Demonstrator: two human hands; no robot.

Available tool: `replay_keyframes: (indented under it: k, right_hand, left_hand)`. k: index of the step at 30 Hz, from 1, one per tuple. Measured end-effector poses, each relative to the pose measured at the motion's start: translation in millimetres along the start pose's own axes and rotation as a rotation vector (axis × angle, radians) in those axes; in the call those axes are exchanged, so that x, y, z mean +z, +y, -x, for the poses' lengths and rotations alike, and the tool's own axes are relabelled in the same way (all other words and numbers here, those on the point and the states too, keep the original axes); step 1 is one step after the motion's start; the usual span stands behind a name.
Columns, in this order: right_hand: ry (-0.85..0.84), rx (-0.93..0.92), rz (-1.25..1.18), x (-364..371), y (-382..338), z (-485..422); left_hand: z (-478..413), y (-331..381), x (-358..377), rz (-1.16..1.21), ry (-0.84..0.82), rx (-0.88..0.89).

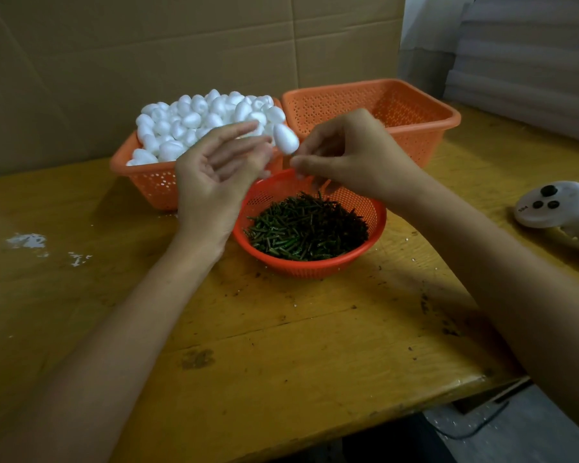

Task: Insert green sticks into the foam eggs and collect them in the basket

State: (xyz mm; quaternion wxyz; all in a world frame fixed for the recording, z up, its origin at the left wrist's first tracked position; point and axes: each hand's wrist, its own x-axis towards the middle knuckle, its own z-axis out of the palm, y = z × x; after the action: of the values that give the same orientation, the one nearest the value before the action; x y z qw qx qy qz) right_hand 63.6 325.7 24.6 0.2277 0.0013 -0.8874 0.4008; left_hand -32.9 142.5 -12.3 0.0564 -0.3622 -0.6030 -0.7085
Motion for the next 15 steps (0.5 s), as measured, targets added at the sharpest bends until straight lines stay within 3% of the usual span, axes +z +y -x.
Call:
replay_keyframes:
  k: [3,8,12,15]
  right_hand:
    - [0.145,0.027,0.016,-10.6,-0.8,-1.6]
    - [0.274,0.048,0.296,-36.3,6.4,-1.5]
    - [0.329,0.149,0.467,-56.1,16.2,0.9]
    - [0.339,0.202,0.520,-65.3,20.0,2.3]
  left_hand:
    - [-5.1,0.2,-6.0,-0.071,0.091,0.053]
    - [-15.3,-2.8,-27.3,-0.487,0.279,0.195]
    - [-18.9,-5.3,-48.3,-0.977,0.301,0.411]
    - [-21.7,-5.7,-57.5,-1.194,0.265,0.355]
